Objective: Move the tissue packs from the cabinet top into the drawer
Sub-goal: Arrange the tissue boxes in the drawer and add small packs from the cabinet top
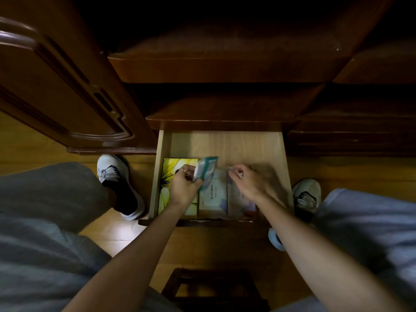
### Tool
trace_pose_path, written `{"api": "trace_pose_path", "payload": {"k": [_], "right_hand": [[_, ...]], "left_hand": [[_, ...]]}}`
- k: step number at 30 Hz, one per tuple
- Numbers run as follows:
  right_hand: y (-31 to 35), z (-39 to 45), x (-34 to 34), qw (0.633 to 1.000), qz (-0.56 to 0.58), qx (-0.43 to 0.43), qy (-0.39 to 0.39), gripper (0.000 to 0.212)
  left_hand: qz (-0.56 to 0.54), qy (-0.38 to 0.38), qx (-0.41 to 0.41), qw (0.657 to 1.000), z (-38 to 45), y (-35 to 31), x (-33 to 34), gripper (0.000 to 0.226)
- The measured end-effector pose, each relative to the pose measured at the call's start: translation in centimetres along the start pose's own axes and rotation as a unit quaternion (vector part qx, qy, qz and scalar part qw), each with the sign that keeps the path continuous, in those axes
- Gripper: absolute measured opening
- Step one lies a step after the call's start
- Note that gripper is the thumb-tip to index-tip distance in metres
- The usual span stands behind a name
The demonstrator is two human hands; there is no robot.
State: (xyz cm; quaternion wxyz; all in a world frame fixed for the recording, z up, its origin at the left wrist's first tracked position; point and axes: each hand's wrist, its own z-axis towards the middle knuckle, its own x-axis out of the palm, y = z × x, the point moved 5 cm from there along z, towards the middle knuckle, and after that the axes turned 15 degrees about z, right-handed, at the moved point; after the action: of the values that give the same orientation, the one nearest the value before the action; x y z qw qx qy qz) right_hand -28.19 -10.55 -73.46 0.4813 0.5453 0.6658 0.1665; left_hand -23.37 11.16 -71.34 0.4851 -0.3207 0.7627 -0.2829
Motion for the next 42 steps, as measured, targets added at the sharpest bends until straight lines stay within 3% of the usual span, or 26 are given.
{"api": "trace_pose_path", "payload": {"k": [2, 3, 5, 6, 8, 11, 15, 19, 22, 25, 28, 30, 32, 34, 36, 39, 42], "right_hand": [[0.1, -0.5, 0.4, 0.957, 0.255, 0.111, 0.088, 0.06], [0.6, -0.9, 0.6, 0.928, 0.319, 0.131, 0.143, 0.055], [1.3, -1.3, 0.8, 0.913, 0.327, 0.119, 0.21, 0.035], [1.5, -1.4, 0.6, 0.928, 0.301, 0.091, 0.201, 0.033], [1.4, -0.9, -0.3, 0.95, 0.28, 0.064, 0.123, 0.051], [1.0, -0.8, -2.2, 0.951, 0.298, 0.072, 0.035, 0.068], [-0.1, -1.2, -4.3, 0.972, 0.218, 0.08, -0.011, 0.052], [2.6, -1.9, -4.3, 0.977, 0.193, 0.033, 0.082, 0.046], [6.7, -2.4, -3.7, 0.972, 0.183, -0.015, 0.15, 0.045], [12.2, -2.6, -5.2, 0.979, 0.141, -0.107, 0.096, 0.03], [19.0, -3.6, -9.1, 0.971, 0.088, -0.223, -0.009, 0.016], [23.7, -5.3, -11.5, 0.948, 0.096, -0.301, -0.037, 0.009], [28.1, -7.5, -13.3, 0.919, 0.076, -0.382, -0.059, 0.008], [31.6, -8.9, -14.3, 0.9, 0.034, -0.428, -0.078, 0.01], [33.2, -8.8, -13.8, 0.918, -0.019, -0.394, -0.04, 0.011], [31.1, -6.9, -11.6, 0.939, -0.087, -0.332, 0.035, 0.015], [26.9, -5.3, -10.0, 0.945, -0.09, -0.313, 0.021, 0.016]], "left_hand": [[0.037, 0.007, 0.063, 0.997, -0.2, -1.6, 0.6, 0.02], [0.07, 0.0, 0.098, 0.993, -0.3, -2.3, 1.0, 0.02], [0.155, -0.037, 0.172, 0.972, -0.7, -3.7, 1.2, 0.021], [0.191, -0.056, 0.206, 0.958, -0.8, -4.2, 1.2, 0.022], [0.212, -0.06, 0.23, 0.948, -1.0, -4.6, 1.3, 0.036], [0.107, -0.033, 0.14, 0.984, -1.1, -3.6, 0.2, 0.062], [0.05, -0.03, 0.058, 0.997, -1.2, -2.7, -1.3, 0.048], [-0.088, 0.066, 0.003, 0.994, -1.6, -3.6, -0.9, 0.055], [-0.033, 0.137, 0.038, 0.989, -1.4, -5.7, -1.3, 0.038], [-0.063, 0.091, 0.042, 0.993, -0.4, -8.8, -4.8, 0.014], [-0.151, 0.0, 0.067, 0.986, 0.5, -13.4, -10.7, 0.009], [-0.174, -0.055, 0.098, 0.978, 0.7, -16.0, -15.1, 0.009], [-0.153, -0.075, 0.131, 0.977, 0.6, -17.7, -18.8, 0.012], [-0.086, -0.033, 0.124, 0.988, 0.8, -17.4, -19.8, 0.015], [-0.013, 0.035, 0.054, 0.998, 1.0, -14.6, -17.5, 0.015], [0.043, 0.168, -0.063, 0.983, 0.4, -7.8, -9.7, 0.017], [0.067, 0.17, -0.127, 0.975, -0.5, -1.7, -4.6, 0.011]]}}
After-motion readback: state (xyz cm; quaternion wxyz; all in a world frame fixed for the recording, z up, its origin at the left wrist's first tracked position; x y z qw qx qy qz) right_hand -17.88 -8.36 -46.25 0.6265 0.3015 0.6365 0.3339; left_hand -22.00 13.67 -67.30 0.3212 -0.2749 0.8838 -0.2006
